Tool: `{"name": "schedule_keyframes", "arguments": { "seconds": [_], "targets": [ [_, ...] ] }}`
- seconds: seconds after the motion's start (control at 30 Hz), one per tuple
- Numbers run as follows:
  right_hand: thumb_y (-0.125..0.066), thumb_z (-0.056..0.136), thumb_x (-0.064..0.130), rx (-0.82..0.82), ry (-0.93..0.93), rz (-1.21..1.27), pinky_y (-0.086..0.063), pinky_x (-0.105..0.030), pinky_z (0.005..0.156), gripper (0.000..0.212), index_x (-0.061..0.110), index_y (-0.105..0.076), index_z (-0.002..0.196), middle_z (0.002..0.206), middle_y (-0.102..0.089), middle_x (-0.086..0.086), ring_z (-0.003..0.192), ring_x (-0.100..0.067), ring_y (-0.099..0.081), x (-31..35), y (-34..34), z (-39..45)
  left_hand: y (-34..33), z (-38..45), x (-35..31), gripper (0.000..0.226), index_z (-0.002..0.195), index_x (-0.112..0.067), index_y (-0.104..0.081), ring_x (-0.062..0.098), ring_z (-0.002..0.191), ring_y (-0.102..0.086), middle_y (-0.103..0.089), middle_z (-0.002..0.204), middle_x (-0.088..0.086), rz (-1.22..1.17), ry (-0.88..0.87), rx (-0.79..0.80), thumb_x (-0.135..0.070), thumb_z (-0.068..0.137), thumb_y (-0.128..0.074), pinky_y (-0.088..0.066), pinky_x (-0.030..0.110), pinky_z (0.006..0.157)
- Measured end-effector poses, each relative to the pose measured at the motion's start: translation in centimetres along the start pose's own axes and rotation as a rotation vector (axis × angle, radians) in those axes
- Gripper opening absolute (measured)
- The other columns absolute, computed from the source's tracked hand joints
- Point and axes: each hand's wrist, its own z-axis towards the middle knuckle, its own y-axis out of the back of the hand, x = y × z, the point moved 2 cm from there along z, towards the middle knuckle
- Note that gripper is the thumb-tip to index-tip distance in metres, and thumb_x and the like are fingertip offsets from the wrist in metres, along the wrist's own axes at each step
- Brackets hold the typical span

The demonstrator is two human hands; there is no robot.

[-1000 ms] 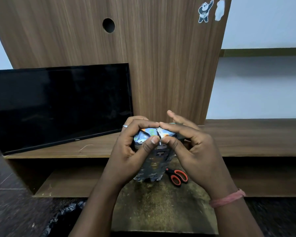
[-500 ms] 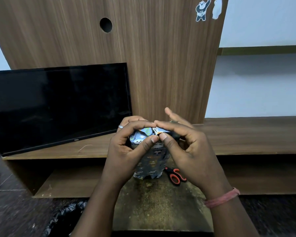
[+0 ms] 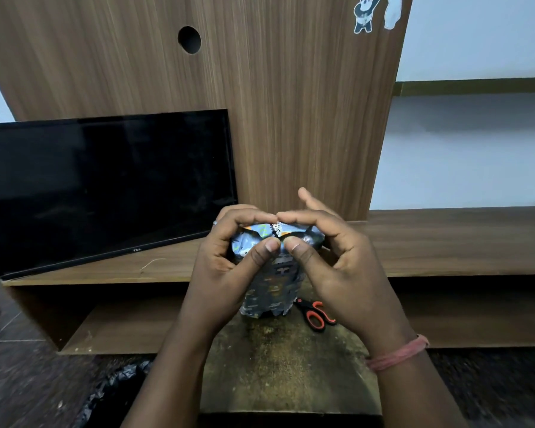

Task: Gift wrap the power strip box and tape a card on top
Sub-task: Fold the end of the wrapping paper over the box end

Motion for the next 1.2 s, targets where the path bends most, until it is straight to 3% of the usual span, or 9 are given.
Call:
{"name": "schedule_keyframes", "arguments": {
  "seconds": [0.1,0.27,0.43,0.63,0.73,0.87,0.97,1.07,1.2],
  "targets": [
    [-0.073,0.089,0.017,-0.099,-0.013,0.048,-0.045,-0.031,0.109,0.019,0.028,-0.075,0.104,0.147,-0.051,0.013,0.134,0.009,-0.044,-0.2,-0.2,0.1,-0.4,0.1,0.0,0.019,0.111,-0.022,-0.066,0.028,0.110,-0.062,-0.062,0.113,0.008,0.006,-0.016,-0.015,-0.017,0.094,-0.069,-0.050,0.041,0.096],
    [-0.071,0.092,0.009,-0.187,0.029,0.011,-0.046,-0.020,0.103,0.017,0.025,-0.076,0.094,0.145,-0.053,0.013,0.130,0.007,-0.049,-0.5,-0.7,0.1,-0.9,0.1,0.4,0.011,0.102,-0.021,-0.068,0.028,0.115,-0.060,-0.061,0.114,0.008,0.035,-0.027,-0.074,-0.021,0.092,-0.068,-0.049,0.040,0.099],
    [-0.067,0.092,-0.001,-0.240,0.085,0.010,-0.047,-0.027,0.102,0.019,0.018,-0.072,0.088,0.144,-0.055,0.009,0.130,0.001,-0.052,-0.3,-1.1,0.2,-1.0,0.0,0.3,0.010,0.098,-0.017,-0.071,0.026,0.117,-0.060,-0.063,0.115,0.008,0.044,-0.048,-0.123,-0.023,0.089,-0.070,-0.048,0.032,0.099],
    [-0.063,0.093,-0.004,-0.231,0.139,-0.043,-0.043,-0.007,0.092,0.020,0.013,-0.074,0.094,0.142,-0.058,0.006,0.121,0.010,-0.055,0.3,-1.4,0.0,-0.1,0.1,0.2,0.018,0.105,-0.015,-0.073,0.029,0.117,-0.059,-0.062,0.117,0.011,-0.007,-0.052,-0.046,-0.016,0.088,-0.071,-0.049,0.040,0.101],
    [-0.062,0.093,-0.007,-0.197,0.135,0.047,-0.048,-0.016,0.098,0.028,0.016,-0.077,0.098,0.137,-0.061,0.012,0.125,0.005,-0.056,-0.1,-1.4,-0.1,0.0,0.1,0.5,0.019,0.095,-0.018,-0.077,0.027,0.115,-0.060,-0.063,0.114,0.010,-0.022,-0.038,-0.071,-0.004,0.084,-0.071,-0.048,0.037,0.100],
    [-0.057,0.093,-0.014,-0.198,0.109,0.093,-0.052,-0.031,0.102,0.038,0.017,-0.080,0.095,0.137,-0.062,0.008,0.127,-0.002,-0.057,-0.5,-1.5,-0.2,0.0,0.2,0.6,0.016,0.086,-0.026,-0.078,0.022,0.113,-0.060,-0.063,0.112,0.008,-0.059,-0.017,-0.102,-0.013,0.084,-0.069,-0.047,0.030,0.095],
    [-0.058,0.091,-0.014,-0.236,0.085,0.125,-0.057,-0.040,0.090,0.039,0.017,-0.081,0.091,0.136,-0.064,0.010,0.114,-0.015,-0.066,-0.7,-1.4,-0.2,-0.1,0.3,0.6,0.016,0.085,-0.027,-0.079,0.024,0.114,-0.060,-0.062,0.114,0.007,-0.072,-0.001,-0.092,-0.015,0.085,-0.069,-0.047,0.029,0.095],
    [-0.056,0.090,-0.014,-0.226,0.060,0.118,-0.048,-0.046,0.081,0.040,0.017,-0.081,0.093,0.137,-0.062,0.014,0.103,-0.037,-0.054,-0.7,-1.3,-0.4,-0.1,0.4,0.4,0.018,0.084,-0.028,-0.079,0.025,0.115,-0.059,-0.061,0.115,0.007,-0.059,0.012,-0.085,-0.014,0.085,-0.068,-0.045,0.026,0.093],
    [-0.056,0.088,-0.010,-0.193,0.115,0.050,-0.047,-0.044,0.082,0.036,0.017,-0.079,0.096,0.143,-0.057,0.014,0.106,-0.040,-0.051,-0.9,-1.2,-0.6,0.3,0.2,0.5,0.018,0.086,-0.023,-0.077,0.023,0.119,-0.056,-0.058,0.117,0.007,-0.052,0.036,-0.012,-0.021,0.084,-0.059,-0.043,0.025,0.095]
  ]
}}
